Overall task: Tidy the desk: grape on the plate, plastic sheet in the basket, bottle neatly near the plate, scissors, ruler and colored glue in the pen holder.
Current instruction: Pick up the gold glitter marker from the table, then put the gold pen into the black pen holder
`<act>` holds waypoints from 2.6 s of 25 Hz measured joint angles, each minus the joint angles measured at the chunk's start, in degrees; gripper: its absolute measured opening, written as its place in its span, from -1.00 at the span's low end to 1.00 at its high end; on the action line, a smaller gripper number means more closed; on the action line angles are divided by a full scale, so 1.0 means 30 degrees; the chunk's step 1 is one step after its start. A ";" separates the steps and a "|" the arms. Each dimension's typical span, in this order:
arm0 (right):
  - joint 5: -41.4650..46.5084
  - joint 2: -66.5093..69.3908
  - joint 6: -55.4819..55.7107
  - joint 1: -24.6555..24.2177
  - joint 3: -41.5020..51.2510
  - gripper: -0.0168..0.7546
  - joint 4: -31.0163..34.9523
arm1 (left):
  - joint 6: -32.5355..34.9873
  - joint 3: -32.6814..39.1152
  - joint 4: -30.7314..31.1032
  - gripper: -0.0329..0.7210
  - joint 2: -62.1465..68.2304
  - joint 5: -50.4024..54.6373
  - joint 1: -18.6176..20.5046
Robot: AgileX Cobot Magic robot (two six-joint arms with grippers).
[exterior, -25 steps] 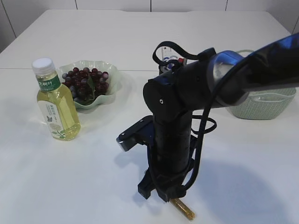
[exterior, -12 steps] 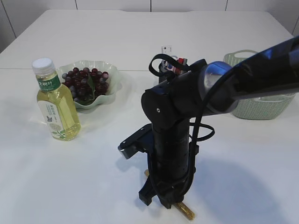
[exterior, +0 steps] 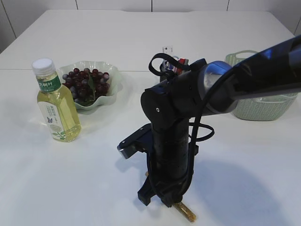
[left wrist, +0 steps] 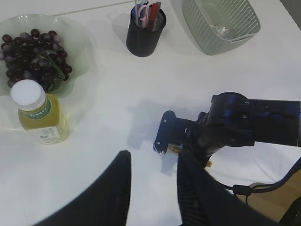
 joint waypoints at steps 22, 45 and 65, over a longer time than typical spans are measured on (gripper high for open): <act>0.0288 0.0000 0.0966 0.0000 -0.0044 -0.66 0.0240 | 0.0000 0.0000 0.0219 -0.26 0.0000 0.0000 0.0000; -1.5190 -1.3476 0.1191 -0.0116 1.2196 -0.67 -0.1435 | -0.0030 0.0000 0.0579 -0.26 0.0000 0.0000 0.0000; -2.3903 -0.8353 0.0384 -0.5440 0.5632 -0.67 -0.1632 | -0.0030 0.0000 0.1962 -0.26 0.0000 0.0000 0.0000</act>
